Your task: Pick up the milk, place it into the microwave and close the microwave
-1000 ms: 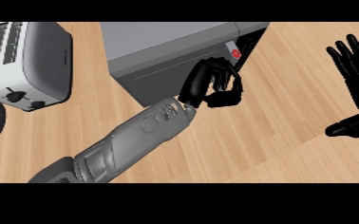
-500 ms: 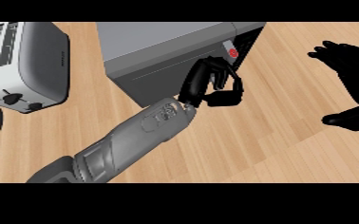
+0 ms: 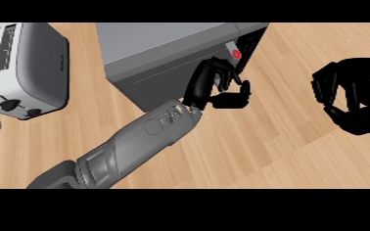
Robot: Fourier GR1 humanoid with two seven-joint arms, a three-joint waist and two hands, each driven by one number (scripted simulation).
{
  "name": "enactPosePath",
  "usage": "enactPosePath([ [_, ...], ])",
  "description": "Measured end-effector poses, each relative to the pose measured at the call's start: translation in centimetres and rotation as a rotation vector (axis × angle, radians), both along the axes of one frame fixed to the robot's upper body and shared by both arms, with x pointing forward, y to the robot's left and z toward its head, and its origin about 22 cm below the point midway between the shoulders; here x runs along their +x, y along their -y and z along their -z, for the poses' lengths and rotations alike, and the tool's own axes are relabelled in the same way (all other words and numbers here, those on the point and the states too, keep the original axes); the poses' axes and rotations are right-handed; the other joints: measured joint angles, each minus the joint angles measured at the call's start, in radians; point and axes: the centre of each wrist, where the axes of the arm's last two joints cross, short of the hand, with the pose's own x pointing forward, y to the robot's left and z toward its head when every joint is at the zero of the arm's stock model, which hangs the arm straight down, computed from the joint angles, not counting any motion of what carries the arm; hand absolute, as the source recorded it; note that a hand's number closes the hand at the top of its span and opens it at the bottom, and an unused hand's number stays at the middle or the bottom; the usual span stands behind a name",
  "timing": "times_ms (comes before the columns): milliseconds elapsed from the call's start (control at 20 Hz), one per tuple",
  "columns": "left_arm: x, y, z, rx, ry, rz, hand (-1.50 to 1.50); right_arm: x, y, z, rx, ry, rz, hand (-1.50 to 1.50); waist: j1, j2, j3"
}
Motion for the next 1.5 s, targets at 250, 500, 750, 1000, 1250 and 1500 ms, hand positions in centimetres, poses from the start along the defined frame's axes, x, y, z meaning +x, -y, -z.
enactPosePath([
  [250, 0.1, -0.1, 0.0, -0.006, -0.002, -0.031, 1.5, -0.4, -1.4, -0.9, -0.019, 0.015, -0.07, 1.5, -0.018, 0.0, 0.001],
  [500, 0.2, -0.4, 0.1, -0.011, 0.003, -0.059, 1.5, -0.9, -2.6, -1.4, -0.023, 0.024, -0.128, 1.5, -0.031, -0.002, 0.0],
  [750, 0.2, -0.7, 0.3, -0.017, 0.007, -0.089, 1.5, -1.5, -3.3, -1.8, -0.026, 0.028, -0.171, 1.5, -0.044, -0.005, 0.0],
  [1000, 0.2, -0.8, 0.4, -0.022, 0.013, -0.109, 1.5, -2.0, -4.0, -2.0, -0.019, 0.033, -0.206, 1.5, -0.053, -0.005, 0.0],
  [1250, -0.1, 0.2, -0.2, -0.077, -0.041, -0.137, 1.5, -2.9, -4.7, -1.3, -0.084, -0.023, -0.266, 1.5, -0.036, 0.003, -0.003],
  [1500, -0.4, 1.0, -1.6, -0.277, -0.222, -0.109, 1.5, -4.1, -5.7, 0.3, -0.092, -0.091, -0.324, 1.5, -0.01, 0.017, -0.012],
])
